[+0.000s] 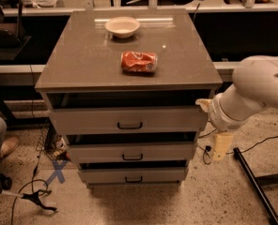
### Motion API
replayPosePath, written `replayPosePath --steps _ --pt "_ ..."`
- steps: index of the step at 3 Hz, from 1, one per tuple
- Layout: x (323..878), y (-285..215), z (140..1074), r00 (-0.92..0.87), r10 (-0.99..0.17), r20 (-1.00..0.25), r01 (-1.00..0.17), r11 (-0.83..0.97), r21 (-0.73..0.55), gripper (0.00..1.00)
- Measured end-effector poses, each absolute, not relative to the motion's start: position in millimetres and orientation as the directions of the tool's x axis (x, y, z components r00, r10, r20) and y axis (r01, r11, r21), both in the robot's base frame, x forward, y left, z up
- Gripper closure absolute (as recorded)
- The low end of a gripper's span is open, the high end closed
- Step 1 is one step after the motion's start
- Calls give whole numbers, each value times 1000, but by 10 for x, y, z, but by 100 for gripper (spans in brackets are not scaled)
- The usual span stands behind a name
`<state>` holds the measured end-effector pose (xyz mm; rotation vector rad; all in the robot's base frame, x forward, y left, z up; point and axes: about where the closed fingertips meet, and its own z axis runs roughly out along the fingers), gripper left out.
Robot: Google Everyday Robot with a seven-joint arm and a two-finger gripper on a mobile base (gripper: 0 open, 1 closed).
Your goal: Open top drawer
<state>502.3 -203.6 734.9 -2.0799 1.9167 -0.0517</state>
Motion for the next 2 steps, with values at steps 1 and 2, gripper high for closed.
replayPosePath --steps 1,2 --pt "5194 -1926 7030 161 -972 -170 -959 -114 -258 0" --pt "5360 -1700 6883 220 -958 -183 -944 -162 -287 0"
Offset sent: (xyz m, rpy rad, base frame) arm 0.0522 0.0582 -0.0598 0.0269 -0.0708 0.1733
